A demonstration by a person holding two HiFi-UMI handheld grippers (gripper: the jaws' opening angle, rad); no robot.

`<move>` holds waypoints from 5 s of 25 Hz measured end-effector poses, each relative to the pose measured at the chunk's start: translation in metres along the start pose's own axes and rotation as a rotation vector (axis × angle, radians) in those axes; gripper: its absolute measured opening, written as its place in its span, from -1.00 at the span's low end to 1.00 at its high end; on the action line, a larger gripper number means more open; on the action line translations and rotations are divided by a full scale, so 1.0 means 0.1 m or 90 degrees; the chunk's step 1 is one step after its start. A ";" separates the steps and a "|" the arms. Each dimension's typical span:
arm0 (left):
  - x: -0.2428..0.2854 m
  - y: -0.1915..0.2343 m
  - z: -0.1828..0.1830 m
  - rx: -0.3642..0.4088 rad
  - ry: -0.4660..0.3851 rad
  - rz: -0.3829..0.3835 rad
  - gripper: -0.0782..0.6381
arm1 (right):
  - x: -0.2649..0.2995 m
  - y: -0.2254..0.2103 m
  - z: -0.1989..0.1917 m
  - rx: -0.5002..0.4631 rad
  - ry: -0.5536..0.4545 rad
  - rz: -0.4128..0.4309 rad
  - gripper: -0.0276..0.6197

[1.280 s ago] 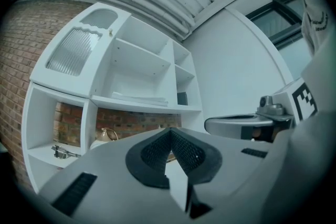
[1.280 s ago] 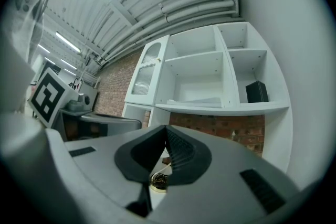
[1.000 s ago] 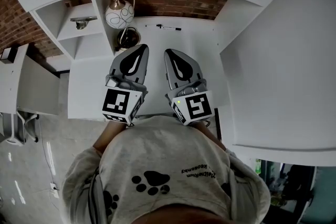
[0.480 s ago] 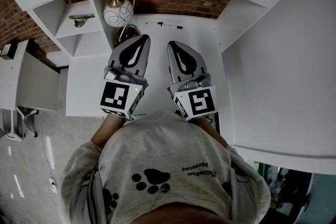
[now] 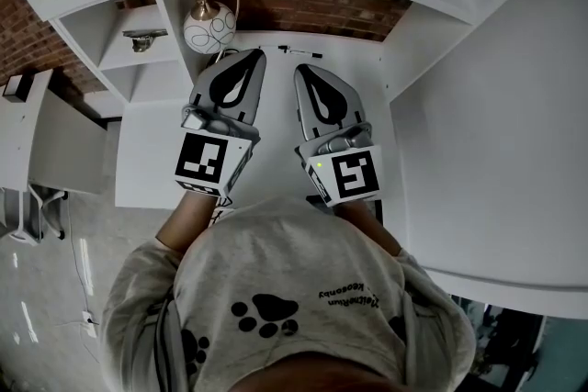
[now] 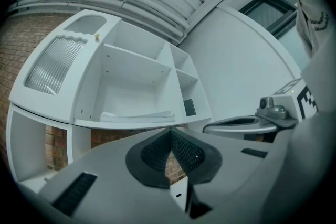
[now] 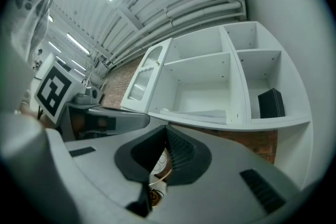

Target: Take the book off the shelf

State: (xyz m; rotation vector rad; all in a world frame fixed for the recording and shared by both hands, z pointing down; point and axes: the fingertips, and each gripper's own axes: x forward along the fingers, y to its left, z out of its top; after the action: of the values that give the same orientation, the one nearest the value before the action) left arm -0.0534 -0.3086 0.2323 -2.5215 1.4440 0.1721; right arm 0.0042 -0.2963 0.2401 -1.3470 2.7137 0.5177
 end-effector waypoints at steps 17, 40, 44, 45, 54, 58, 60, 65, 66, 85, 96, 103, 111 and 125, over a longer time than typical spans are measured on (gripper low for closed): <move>0.37 0.30 0.11 0.018 -0.020 0.002 -0.76 | 0.43 -0.33 0.10 -0.037 -0.023 0.000 -0.86; 0.84 0.63 0.30 0.043 -0.048 -0.001 -0.75 | 0.93 -0.61 0.25 -0.115 -0.009 0.035 -0.86; 0.88 0.64 0.31 0.048 -0.047 -0.004 -0.76 | 1.00 -0.64 0.25 -0.138 0.000 0.047 -0.86; 0.89 0.65 0.31 0.048 -0.046 -0.005 -0.75 | 1.02 -0.65 0.25 -0.146 0.003 0.049 -0.86; 1.01 0.75 0.26 0.049 -0.038 -0.003 -0.76 | 1.23 -0.80 0.23 -0.251 0.055 0.074 -0.73; 1.06 0.80 0.23 0.045 -0.034 0.001 -0.75 | 1.35 -0.83 0.19 -0.319 0.098 0.103 -0.58; 1.08 0.81 0.21 0.044 -0.032 0.001 -0.76 | 1.40 -0.85 0.17 -0.361 0.121 0.117 -0.50; 1.11 0.83 0.17 0.040 -0.030 0.004 -0.76 | 1.50 -0.91 0.11 -0.452 0.173 0.156 -0.40; 1.12 0.84 0.17 0.039 -0.030 0.005 -0.75 | 1.52 -0.92 0.09 -0.465 0.187 0.167 -0.38; 1.07 0.87 0.13 0.032 -0.025 0.015 -0.76 | 1.79 -1.05 -0.62 -0.669 0.500 0.293 -0.05; 0.92 0.92 0.21 0.038 -0.026 0.029 -0.76 | 1.67 -0.97 -0.56 -0.723 0.483 0.238 -0.08; 0.81 0.88 0.34 0.079 -0.031 0.030 -0.75 | 1.51 -0.90 -0.32 -0.748 0.449 0.208 -0.52; 0.72 0.91 0.52 0.214 -0.016 0.034 -0.75 | 1.44 -0.87 -0.12 -0.760 0.418 0.210 -0.63; 0.83 0.71 0.06 0.797 0.218 0.049 -0.15 | 1.01 -0.76 -0.16 -0.754 0.389 0.222 -0.64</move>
State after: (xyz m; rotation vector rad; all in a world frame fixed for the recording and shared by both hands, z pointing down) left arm -0.0719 -0.4109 0.1984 -1.4663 1.1444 -0.8979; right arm 0.0032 -0.4209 0.2135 -1.2525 3.1937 2.3577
